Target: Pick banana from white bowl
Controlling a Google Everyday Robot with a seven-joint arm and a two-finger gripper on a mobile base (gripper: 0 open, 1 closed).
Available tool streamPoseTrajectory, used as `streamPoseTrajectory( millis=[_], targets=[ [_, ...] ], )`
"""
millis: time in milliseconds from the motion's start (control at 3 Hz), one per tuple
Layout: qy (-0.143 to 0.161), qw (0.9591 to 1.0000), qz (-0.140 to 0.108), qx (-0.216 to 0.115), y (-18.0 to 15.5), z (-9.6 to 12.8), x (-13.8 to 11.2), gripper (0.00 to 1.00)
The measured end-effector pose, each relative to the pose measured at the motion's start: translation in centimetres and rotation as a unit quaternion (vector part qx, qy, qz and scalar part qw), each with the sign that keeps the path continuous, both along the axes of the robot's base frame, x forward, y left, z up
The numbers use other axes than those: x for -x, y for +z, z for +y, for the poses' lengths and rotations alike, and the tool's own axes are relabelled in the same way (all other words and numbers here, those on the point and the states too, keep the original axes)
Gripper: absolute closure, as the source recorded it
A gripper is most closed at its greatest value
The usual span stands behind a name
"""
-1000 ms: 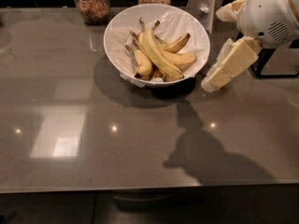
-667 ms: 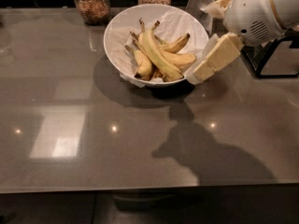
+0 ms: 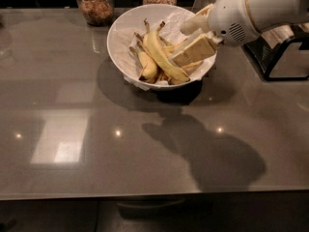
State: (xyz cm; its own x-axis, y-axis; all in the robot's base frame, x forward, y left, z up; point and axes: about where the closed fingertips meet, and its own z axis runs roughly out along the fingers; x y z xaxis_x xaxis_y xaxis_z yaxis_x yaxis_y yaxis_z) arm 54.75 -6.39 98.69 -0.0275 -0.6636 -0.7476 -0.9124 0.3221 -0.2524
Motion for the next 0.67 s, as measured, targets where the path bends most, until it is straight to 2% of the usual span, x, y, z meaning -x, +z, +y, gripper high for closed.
streamPoseTrajectory(
  millis=[667],
  targets=[
    [0.003,0.9999,0.013,-0.01,-2.1,2.0,-3.0,0.34]
  ],
)
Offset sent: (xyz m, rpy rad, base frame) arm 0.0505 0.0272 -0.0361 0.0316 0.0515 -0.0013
